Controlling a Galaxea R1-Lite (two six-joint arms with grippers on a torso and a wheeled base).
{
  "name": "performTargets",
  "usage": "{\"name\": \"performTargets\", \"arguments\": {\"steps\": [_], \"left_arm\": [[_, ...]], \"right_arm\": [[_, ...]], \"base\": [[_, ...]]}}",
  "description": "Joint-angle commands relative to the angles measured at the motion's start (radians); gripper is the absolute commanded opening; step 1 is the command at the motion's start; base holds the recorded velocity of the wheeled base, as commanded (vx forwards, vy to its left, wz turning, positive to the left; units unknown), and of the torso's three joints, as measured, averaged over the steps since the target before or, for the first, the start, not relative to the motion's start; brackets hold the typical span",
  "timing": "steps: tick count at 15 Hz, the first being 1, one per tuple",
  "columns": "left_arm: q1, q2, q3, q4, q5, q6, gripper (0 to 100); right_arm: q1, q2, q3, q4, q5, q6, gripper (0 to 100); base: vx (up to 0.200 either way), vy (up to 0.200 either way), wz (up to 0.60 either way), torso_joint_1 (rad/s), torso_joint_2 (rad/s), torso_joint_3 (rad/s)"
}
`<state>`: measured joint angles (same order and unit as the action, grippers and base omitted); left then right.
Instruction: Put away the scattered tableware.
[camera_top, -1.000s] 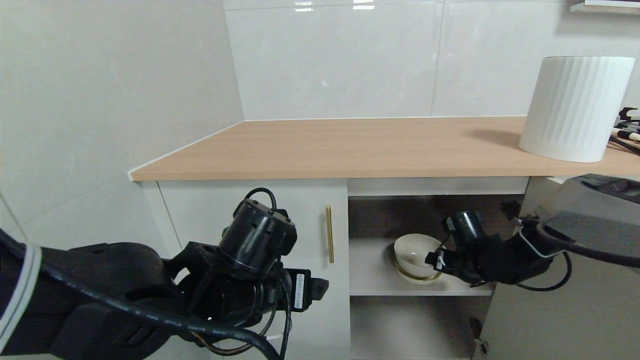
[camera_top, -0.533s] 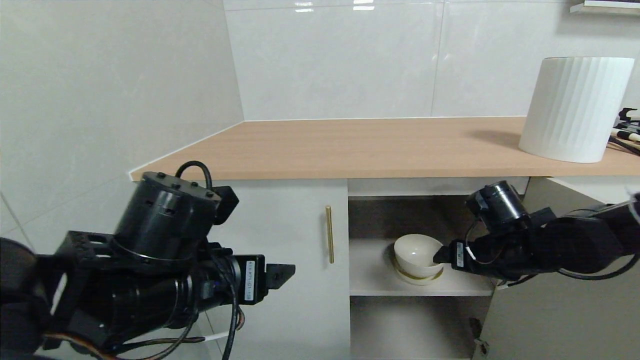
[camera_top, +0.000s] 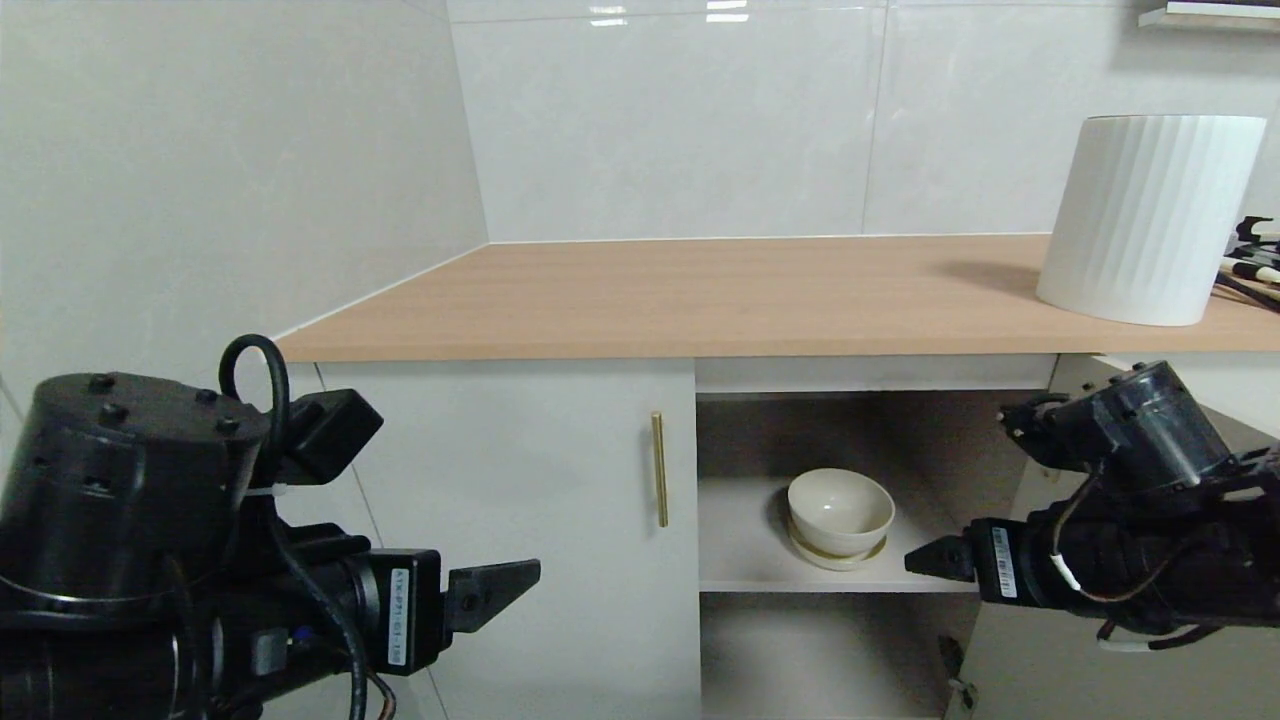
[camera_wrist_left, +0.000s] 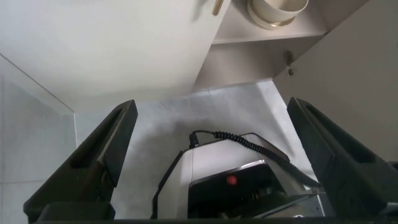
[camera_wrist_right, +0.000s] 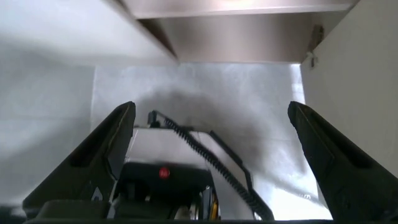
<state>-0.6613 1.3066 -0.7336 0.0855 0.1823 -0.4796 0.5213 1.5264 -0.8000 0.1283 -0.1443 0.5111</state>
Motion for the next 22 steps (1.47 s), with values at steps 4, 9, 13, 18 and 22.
{"name": "performTargets", "arguments": {"steps": [4,9,13,18,22], "left_arm": [[0.005,0.006,0.010,-0.003,0.002,-0.011,100],[0.003,0.045,0.003,-0.006,0.006,-0.016,100],[0.003,0.049,0.002,-0.006,0.006,-0.027,100],[0.003,0.057,0.002,-0.006,0.006,-0.027,100],[0.003,0.057,0.003,-0.006,0.006,-0.027,100]], "right_arm": [[0.019,-0.086,0.068,-0.001,0.006,0.003,100],[0.060,-0.089,0.081,-0.001,0.003,0.001,100],[0.060,-0.092,0.088,-0.001,0.006,0.000,100],[0.062,-0.092,0.093,-0.001,0.006,0.000,100],[0.062,-0.091,0.094,-0.001,0.005,-0.002,100]], "base": [[-0.050,0.000,0.00,0.001,0.00,-0.001],[-0.200,0.000,0.00,0.002,0.00,0.004],[-0.200,0.000,0.00,0.000,0.00,0.006],[-0.200,0.000,0.00,0.000,0.00,0.004],[-0.200,0.000,0.00,0.001,0.00,0.000]]}}
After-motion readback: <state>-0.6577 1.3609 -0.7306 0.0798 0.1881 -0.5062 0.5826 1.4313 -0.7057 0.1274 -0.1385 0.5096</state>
